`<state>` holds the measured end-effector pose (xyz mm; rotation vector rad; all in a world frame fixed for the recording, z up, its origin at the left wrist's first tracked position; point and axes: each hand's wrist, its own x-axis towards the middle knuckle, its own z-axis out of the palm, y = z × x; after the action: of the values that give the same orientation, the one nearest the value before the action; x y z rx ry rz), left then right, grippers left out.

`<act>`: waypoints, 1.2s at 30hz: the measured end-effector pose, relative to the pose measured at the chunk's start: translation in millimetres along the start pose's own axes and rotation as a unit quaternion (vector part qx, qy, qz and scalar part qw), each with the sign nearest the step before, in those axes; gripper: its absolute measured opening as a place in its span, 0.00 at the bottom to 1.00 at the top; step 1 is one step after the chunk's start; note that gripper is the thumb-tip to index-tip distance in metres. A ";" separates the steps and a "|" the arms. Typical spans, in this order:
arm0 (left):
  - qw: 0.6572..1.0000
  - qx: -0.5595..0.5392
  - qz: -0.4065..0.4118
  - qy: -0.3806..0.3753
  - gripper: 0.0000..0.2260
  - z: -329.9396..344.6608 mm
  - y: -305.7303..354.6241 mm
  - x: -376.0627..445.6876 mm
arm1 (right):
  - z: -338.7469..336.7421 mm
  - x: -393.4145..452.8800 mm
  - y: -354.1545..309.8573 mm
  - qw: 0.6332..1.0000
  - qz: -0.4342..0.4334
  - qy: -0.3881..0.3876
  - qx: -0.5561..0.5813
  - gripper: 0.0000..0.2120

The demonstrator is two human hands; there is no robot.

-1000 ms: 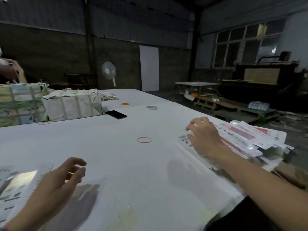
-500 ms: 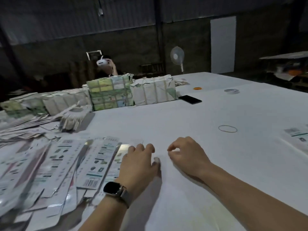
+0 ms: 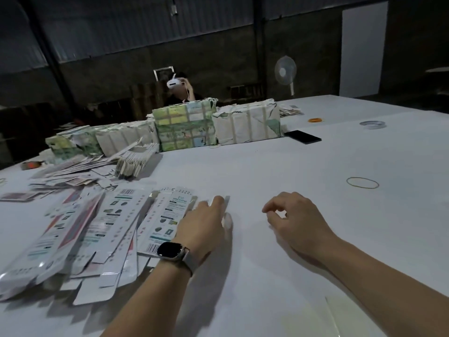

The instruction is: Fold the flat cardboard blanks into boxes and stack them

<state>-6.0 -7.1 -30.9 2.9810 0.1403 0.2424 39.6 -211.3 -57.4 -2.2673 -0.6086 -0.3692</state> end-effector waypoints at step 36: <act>0.722 -0.691 0.015 -0.003 0.13 -25.7 53.2 -15.4 | -5.5 -14.6 -40.2 0.961 -0.026 0.069 0.266 0.26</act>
<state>-21.1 -57.5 0.0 1.4642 -0.0822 0.1944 5.5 -195.4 -36.1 -1.7005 -0.6111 -0.3386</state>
